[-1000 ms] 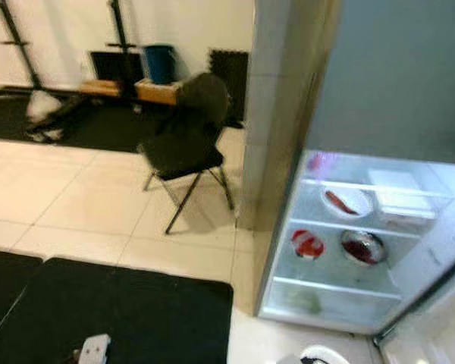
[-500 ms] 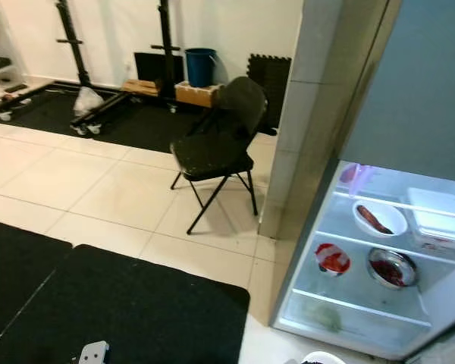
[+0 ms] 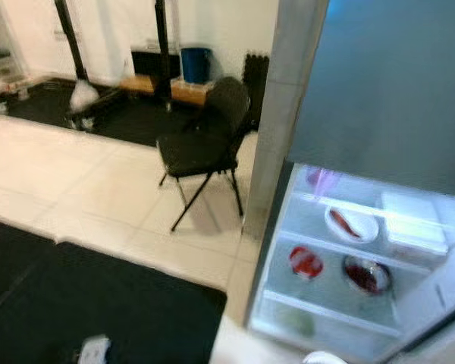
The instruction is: Restocking fridge
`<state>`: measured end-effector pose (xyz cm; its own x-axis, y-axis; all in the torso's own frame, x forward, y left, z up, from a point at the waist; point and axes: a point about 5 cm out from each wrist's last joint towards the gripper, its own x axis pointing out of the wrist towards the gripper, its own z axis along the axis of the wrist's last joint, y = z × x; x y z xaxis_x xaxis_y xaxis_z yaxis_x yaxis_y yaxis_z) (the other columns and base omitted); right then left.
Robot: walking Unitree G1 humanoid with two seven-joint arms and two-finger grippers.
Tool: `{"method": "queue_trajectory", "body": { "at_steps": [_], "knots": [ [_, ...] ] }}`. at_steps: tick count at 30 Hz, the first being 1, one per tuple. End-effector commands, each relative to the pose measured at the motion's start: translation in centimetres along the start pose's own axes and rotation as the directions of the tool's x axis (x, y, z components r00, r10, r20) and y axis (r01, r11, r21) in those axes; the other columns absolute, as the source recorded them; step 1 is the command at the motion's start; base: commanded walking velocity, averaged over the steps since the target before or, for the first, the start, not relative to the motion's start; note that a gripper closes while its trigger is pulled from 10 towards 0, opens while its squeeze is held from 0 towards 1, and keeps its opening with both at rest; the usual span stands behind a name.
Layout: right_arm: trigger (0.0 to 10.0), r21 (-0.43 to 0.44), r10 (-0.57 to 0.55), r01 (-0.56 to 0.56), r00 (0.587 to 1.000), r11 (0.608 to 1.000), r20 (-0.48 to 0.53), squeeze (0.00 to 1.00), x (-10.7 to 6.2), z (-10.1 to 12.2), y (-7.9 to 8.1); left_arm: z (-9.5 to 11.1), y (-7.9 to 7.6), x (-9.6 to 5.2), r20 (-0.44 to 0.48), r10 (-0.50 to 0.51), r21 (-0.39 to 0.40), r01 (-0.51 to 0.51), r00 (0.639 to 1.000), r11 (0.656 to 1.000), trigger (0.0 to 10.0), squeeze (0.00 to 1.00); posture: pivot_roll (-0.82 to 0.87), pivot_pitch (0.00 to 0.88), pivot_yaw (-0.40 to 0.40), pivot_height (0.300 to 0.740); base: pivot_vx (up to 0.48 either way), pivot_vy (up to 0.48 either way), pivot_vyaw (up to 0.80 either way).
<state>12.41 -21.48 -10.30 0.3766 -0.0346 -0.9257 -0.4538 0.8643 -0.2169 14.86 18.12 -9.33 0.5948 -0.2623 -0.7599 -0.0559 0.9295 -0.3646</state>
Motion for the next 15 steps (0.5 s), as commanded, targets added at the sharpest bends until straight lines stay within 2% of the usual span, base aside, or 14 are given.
{"method": "queue_trajectory", "body": {
  "at_steps": [1, 5, 8, 15],
  "knots": [
    [10.0, -0.022, -0.017, 0.017, 1.0, 1.0, 0.022, 0.0, 0.01, 0.58, -0.61, -0.41, 0.11, -0.13, -0.017, 0.004, 0.002, -0.004, 1.0, 1.0, 10.0, 0.0, 0.0, 0.0, -0.024, 0.74, 0.0, -0.446, 0.79],
    [10.0, -0.023, -0.019, 0.02, 1.0, 1.0, 0.022, 0.0, -0.01, 0.51, -0.65, -0.55, 0.16, -0.17, -0.018, 0.011, 0.003, -0.011, 1.0, 1.0, 10.0, 0.0, 0.0, 0.0, -0.025, 0.74, 0.0, -0.354, 0.79],
    [10.0, -0.031, -0.02, 0.021, 1.0, 0.999, 0.024, 0.0, -0.01, 0.52, -0.62, -0.58, 0.28, -0.21, -0.014, 0.028, 0.0, -0.028, 1.0, 1.0, 10.0, 0.0, 0.0, 0.0, -0.024, 0.74, 0.0, 0.0, 0.77],
    [10.0, -0.04, -0.04, 0.041, 0.999, 0.998, 0.025, 0.0, -0.01, 0.59, -0.77, -0.48, 0.3, -0.2, -0.012, 0.025, 0.003, -0.025, 1.0, 1.0, 10.0, 0.0, 0.0, 0.0, -0.025, 0.74, 0.0, 0.0, 0.0]
  ]
}}
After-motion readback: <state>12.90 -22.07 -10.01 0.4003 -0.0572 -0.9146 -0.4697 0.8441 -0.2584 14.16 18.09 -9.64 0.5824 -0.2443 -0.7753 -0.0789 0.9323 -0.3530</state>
